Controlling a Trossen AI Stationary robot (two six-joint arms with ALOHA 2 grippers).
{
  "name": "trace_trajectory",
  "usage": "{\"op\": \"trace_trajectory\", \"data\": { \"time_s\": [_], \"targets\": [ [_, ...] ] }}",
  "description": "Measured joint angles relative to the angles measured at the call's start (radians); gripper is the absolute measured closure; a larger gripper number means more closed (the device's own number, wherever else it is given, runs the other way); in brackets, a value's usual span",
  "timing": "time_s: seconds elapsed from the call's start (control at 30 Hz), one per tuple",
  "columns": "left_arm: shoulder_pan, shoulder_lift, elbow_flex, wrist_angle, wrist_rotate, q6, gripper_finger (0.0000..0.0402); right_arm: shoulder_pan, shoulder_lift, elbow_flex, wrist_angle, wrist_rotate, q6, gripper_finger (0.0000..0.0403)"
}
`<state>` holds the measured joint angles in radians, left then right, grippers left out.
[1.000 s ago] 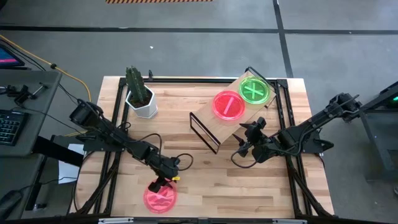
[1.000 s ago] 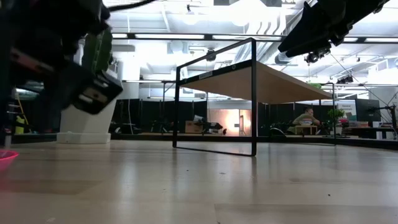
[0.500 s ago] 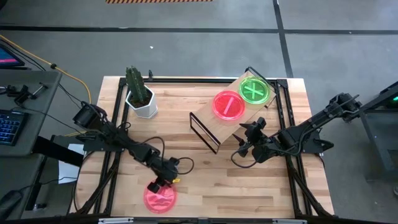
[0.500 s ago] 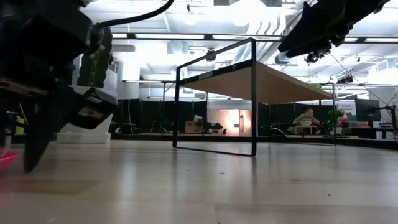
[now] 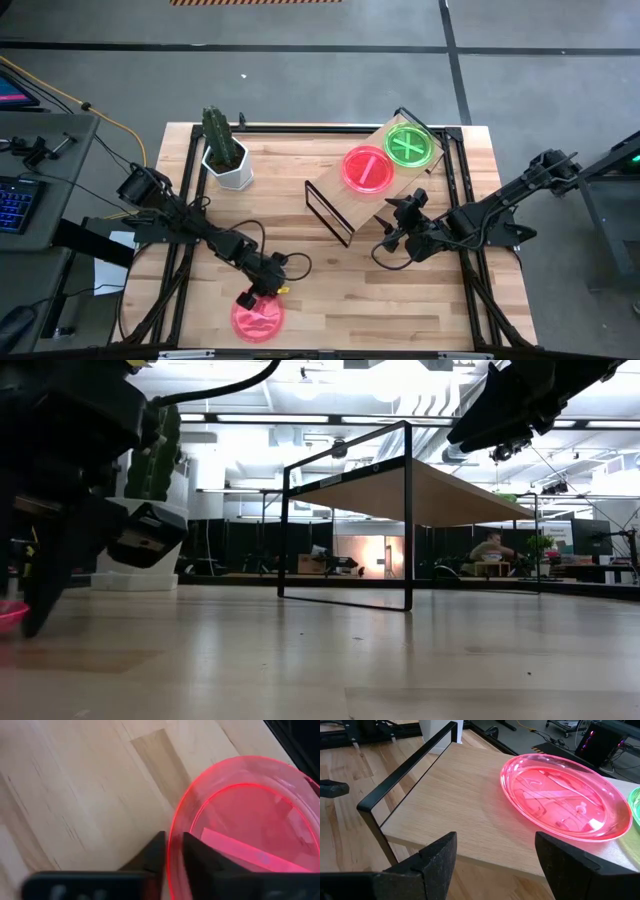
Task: Place and stack plates onto a shelf
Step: Stack the pink plate on top of the pink plate on the shelf
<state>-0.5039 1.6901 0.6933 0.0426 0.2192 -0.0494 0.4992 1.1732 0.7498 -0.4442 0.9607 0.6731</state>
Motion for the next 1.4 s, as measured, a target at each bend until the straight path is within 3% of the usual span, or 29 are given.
{"op": "trace_trajectory", "data": {
  "time_s": [0.1,0.37,0.6,0.7,0.83,0.97,1.13,1.4],
  "targets": [
    [0.014,-0.001,0.000,-0.006,0.033,-0.002,0.0392,0.000,0.000,0.000,0.000,0.000,0.000,0.0142],
    [0.125,-0.112,0.064,-0.210,0.158,-0.016,0.0400,0.000,0.000,0.000,-0.008,0.000,0.000,0.0142],
    [0.271,-0.280,0.194,-0.470,0.161,0.034,0.0401,0.000,0.000,0.000,-0.010,-0.032,0.000,0.0142],
    [0.359,-0.337,0.295,-0.563,0.092,0.049,0.0401,0.000,0.000,0.000,-0.011,-0.037,0.000,0.0142],
    [0.480,-0.374,0.464,-0.590,-0.127,0.080,0.0401,0.000,0.000,0.000,-0.016,-0.039,0.000,0.0142],
    [0.611,-0.365,0.633,-0.527,-0.229,0.084,0.0401,0.000,0.000,0.000,-0.018,-0.064,0.000,0.0142],
    [0.767,-0.295,0.760,-0.403,-0.213,0.032,0.0401,0.000,0.000,0.000,-0.020,-0.068,0.000,0.0142],
    [0.912,-0.043,0.871,-0.413,-0.198,-0.021,0.0401,0.000,0.000,0.000,-0.023,-0.075,0.000,0.0142]
  ]
}}
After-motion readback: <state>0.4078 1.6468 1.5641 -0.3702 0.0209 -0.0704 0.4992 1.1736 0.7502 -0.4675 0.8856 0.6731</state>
